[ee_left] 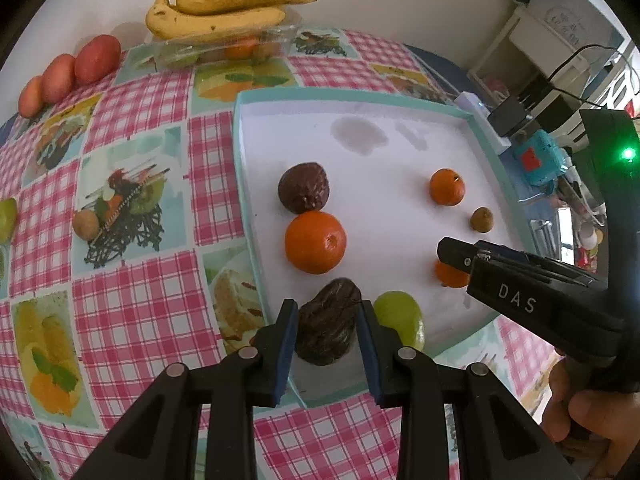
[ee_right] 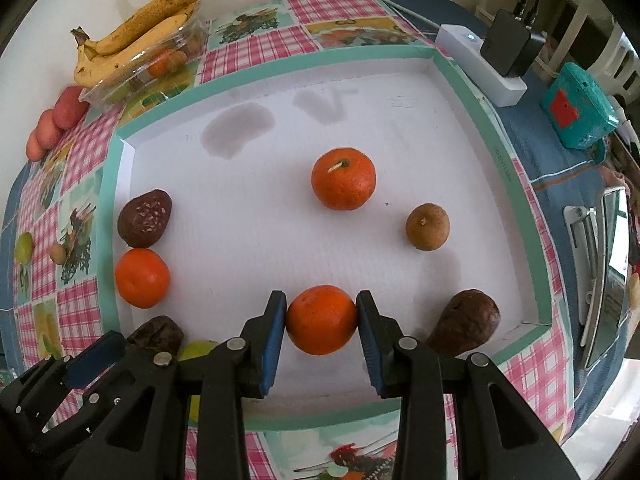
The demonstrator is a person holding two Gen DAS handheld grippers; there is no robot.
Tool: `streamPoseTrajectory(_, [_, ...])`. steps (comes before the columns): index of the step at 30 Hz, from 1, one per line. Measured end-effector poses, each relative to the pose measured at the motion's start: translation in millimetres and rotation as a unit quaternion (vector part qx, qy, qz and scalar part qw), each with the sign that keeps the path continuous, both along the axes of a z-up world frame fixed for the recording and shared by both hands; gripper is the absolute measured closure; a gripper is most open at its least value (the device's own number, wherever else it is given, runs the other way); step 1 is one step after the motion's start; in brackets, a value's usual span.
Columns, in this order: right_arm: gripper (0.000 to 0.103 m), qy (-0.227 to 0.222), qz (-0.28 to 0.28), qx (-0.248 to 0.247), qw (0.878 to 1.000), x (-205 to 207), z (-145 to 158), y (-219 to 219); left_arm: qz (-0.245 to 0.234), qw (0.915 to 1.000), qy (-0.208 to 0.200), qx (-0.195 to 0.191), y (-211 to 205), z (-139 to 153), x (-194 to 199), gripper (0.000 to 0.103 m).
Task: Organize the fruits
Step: 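Carry both fruits into the white tray and open both tools to release them, then move both open tools back toward the fruits on the cloth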
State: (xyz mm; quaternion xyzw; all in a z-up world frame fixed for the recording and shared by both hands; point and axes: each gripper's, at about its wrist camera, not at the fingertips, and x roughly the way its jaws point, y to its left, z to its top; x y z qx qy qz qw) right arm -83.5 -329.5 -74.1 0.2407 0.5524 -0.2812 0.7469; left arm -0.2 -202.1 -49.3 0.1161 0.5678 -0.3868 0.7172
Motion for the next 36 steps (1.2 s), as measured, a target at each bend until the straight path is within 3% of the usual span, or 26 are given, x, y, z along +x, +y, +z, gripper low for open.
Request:
streamPoseTrajectory(11, [0.065, -0.022, 0.008, -0.028, 0.999, 1, 30, 7, 0.024, 0.9996, -0.003, -0.014, 18, 14, 11, 0.07])
streamPoseTrajectory(18, [0.065, -0.016, 0.011, -0.025, 0.999, 0, 25, 9, 0.065, 0.9979, 0.005, 0.0, 36, 6, 30, 0.068])
streamPoseTrajectory(21, [0.065, -0.013, 0.013, -0.025, 1.0, 1, 23, 10, 0.079, 0.9968, 0.001, 0.007, 42, 5, 35, 0.048])
streamPoseTrajectory(22, [0.065, -0.013, 0.014, -0.025, 1.0, 1, 22, 11, 0.083, 0.9965, -0.004, 0.008, 44, 6, 36, 0.035])
streamPoseTrajectory(25, [0.065, -0.012, 0.015, -0.027, 0.999, 1, 23, 12, 0.098, 0.9951, -0.013, 0.011, 50, 7, 41, 0.025])
streamPoseTrajectory(26, [0.058, -0.011, 0.015, -0.029, 0.999, 1, 23, 12, 0.105, 0.9943, -0.015, 0.014, 53, 7, 43, 0.017])
streamPoseTrajectory(27, [0.044, -0.01, 0.015, -0.03, 0.999, 1, 23, 12, 0.113, 0.9933, -0.018, 0.018, 57, 5, 45, 0.014])
streamPoseTrajectory(28, [0.039, -0.01, 0.016, -0.031, 0.999, 1, 23, 13, 0.119, 0.9924, -0.019, 0.021, 60, 4, 47, 0.01])
streamPoseTrajectory(36, [0.024, -0.005, 0.022, -0.04, 0.999, 2, 24, 15, 0.157, 0.9868, -0.028, 0.029, 77, 0, 58, 0.002])
